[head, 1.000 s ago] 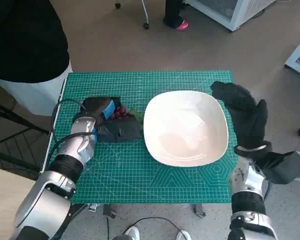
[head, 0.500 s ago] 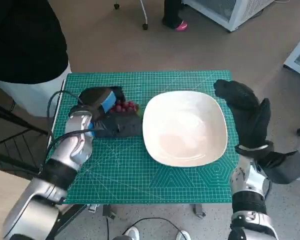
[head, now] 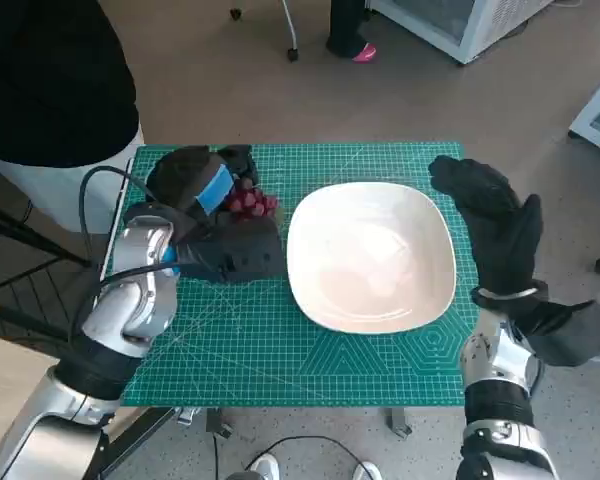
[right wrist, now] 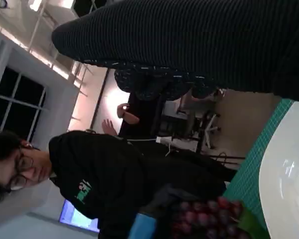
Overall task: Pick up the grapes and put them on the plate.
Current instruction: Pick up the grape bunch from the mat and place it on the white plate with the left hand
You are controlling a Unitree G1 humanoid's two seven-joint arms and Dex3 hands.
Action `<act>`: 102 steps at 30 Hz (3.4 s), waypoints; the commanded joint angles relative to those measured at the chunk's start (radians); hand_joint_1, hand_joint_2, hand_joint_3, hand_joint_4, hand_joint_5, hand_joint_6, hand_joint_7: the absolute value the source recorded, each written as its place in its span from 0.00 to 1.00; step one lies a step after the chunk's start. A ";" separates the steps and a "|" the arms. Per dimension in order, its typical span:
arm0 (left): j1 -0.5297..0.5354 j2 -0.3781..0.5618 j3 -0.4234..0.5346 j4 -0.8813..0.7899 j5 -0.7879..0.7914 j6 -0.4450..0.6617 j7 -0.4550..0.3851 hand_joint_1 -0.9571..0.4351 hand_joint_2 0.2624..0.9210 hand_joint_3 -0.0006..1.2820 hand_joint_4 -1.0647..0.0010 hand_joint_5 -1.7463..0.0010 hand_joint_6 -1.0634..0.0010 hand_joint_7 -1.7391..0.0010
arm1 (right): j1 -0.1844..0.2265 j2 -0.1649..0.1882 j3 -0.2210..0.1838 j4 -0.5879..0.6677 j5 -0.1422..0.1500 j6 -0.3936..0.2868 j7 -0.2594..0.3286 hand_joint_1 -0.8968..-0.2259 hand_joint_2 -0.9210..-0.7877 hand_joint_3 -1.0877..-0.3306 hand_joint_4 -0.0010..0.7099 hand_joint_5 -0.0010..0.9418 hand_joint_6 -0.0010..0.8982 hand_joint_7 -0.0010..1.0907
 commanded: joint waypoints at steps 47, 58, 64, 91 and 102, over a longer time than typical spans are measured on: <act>-0.101 -0.127 -0.014 -0.124 0.086 -0.073 -0.049 0.69 1.00 0.14 0.51 0.24 0.50 0.26 | 0.043 0.000 -0.004 -0.056 0.014 0.037 0.000 0.54 0.00 0.64 0.52 0.00 0.51 0.00; -0.166 -0.212 -0.069 0.007 0.106 -0.131 0.018 0.69 0.97 0.19 0.52 0.21 0.53 0.25 | 0.052 0.000 -0.002 -0.068 0.008 0.035 -0.008 0.55 0.00 0.64 0.52 0.00 0.51 0.00; -0.216 -0.264 -0.101 0.109 0.107 -0.146 0.030 0.69 0.93 0.21 0.51 0.16 0.48 0.33 | 0.059 -0.001 -0.002 -0.078 0.009 0.041 -0.010 0.55 0.00 0.64 0.52 0.00 0.51 0.00; -0.303 -0.353 -0.116 0.453 0.058 -0.237 0.145 0.69 1.00 0.17 0.54 0.13 0.50 0.34 | 0.080 0.006 0.005 -0.112 0.006 0.059 -0.030 0.56 0.00 0.65 0.52 0.00 0.52 0.00; -0.291 -0.365 -0.099 0.462 0.003 -0.205 0.072 0.46 0.91 0.03 0.74 0.86 0.63 0.85 | 0.076 0.001 0.008 -0.090 0.006 0.056 -0.018 0.55 0.00 0.66 0.52 0.00 0.52 0.00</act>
